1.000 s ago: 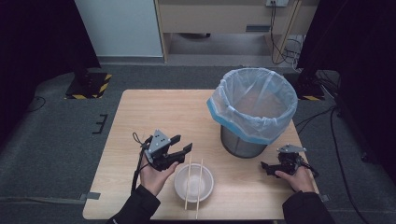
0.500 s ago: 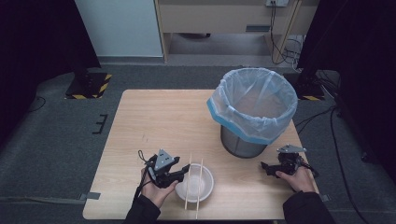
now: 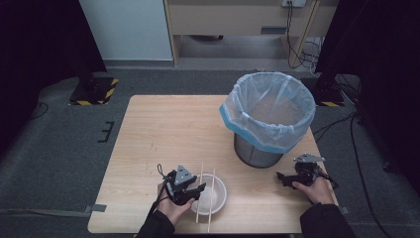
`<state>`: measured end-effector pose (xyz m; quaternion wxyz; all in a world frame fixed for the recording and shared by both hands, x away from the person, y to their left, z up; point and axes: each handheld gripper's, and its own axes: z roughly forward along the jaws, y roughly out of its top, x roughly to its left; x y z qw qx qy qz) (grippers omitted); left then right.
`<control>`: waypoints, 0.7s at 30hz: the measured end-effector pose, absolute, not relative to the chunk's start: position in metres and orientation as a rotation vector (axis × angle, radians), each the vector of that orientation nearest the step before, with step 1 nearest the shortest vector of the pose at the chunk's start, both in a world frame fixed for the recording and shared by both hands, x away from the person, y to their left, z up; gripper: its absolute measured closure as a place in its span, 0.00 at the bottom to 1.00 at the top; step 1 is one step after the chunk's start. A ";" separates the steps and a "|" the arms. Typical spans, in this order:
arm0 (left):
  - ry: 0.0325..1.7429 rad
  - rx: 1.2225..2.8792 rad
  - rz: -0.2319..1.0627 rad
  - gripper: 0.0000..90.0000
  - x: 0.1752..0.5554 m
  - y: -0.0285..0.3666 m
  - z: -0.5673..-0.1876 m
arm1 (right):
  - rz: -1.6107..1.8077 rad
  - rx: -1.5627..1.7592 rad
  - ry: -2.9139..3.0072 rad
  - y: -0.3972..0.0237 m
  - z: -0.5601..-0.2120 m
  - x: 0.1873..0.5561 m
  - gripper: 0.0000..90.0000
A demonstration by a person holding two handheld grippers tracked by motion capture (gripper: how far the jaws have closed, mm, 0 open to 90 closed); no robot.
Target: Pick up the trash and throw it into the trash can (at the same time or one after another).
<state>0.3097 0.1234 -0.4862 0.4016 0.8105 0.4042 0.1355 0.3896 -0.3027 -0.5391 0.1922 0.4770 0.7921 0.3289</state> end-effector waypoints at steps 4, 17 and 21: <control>1.026 2.074 0.334 0.64 0.311 0.121 -0.490 | 0.923 1.338 2.224 -0.303 -0.539 0.390 0.01; 1.054 2.089 0.322 0.81 0.315 0.121 -0.493 | 0.925 1.351 2.222 -0.302 -0.539 0.389 0.01; 1.060 2.094 0.319 0.85 0.316 0.121 -0.493 | 0.923 1.341 2.223 -0.303 -0.539 0.390 0.01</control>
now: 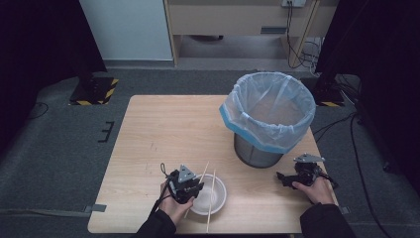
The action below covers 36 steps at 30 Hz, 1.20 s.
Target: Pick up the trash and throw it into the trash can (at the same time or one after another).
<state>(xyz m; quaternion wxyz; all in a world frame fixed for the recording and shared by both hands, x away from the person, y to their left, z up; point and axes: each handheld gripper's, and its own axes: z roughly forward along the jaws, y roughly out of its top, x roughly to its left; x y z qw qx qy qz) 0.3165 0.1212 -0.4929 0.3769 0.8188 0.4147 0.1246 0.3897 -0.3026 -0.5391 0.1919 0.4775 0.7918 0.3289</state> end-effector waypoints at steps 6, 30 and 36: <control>1.072 2.097 0.314 0.92 0.318 0.123 -0.492 | 0.924 1.344 2.223 -0.303 -0.539 0.390 0.01; 1.030 1.926 0.352 0.95 0.314 0.143 -0.449 | 0.923 1.340 2.223 -0.303 -0.539 0.390 0.01; 1.013 1.869 0.376 0.95 0.314 0.151 -0.432 | 0.923 1.341 2.223 -0.303 -0.539 0.390 0.01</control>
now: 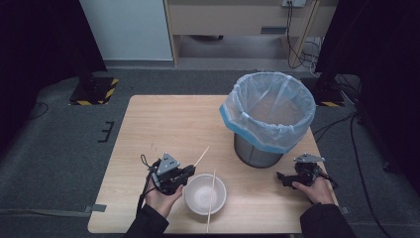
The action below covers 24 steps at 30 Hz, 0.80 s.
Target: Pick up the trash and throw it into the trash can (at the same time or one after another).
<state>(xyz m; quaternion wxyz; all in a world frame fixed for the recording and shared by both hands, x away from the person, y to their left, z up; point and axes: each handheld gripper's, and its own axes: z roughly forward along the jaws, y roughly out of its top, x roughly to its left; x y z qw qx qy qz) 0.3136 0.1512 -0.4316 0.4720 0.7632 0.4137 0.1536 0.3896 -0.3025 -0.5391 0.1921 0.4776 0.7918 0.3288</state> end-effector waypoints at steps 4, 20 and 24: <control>0.986 1.841 0.405 0.95 0.314 0.154 -0.420 | 0.923 1.341 2.223 -0.303 -0.539 0.390 0.01; 0.897 1.699 0.513 0.95 0.323 0.164 -0.362 | 0.924 1.344 2.223 -0.302 -0.539 0.390 0.01; 0.876 1.663 0.533 0.95 0.327 0.162 -0.347 | 0.923 1.341 2.223 -0.303 -0.539 0.390 0.01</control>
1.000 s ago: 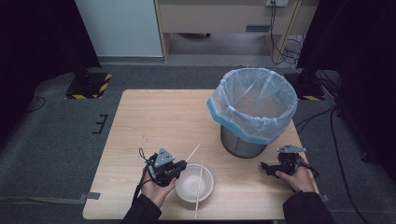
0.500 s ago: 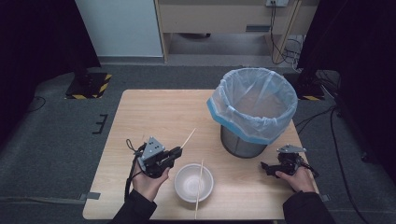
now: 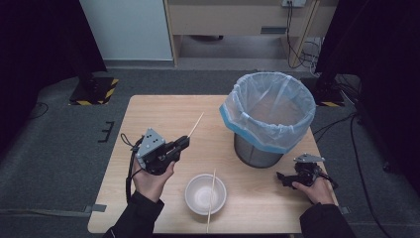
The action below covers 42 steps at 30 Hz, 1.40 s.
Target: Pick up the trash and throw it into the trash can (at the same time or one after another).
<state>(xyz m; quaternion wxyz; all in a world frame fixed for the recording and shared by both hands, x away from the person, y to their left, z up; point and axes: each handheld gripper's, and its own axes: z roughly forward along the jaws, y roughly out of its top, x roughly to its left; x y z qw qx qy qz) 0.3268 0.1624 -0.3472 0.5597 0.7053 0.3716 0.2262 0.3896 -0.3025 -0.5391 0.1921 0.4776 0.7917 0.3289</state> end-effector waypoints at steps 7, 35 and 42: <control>0.834 1.608 0.568 0.95 0.335 0.155 -0.318 | 0.923 1.341 2.223 -0.303 -0.539 0.390 0.01; 0.672 1.548 0.657 0.95 0.366 0.110 -0.247 | 0.927 1.343 2.219 -0.302 -0.539 0.390 0.01; 0.655 1.542 0.650 0.95 0.376 0.094 -0.237 | 0.926 1.338 2.219 -0.303 -0.539 0.390 0.01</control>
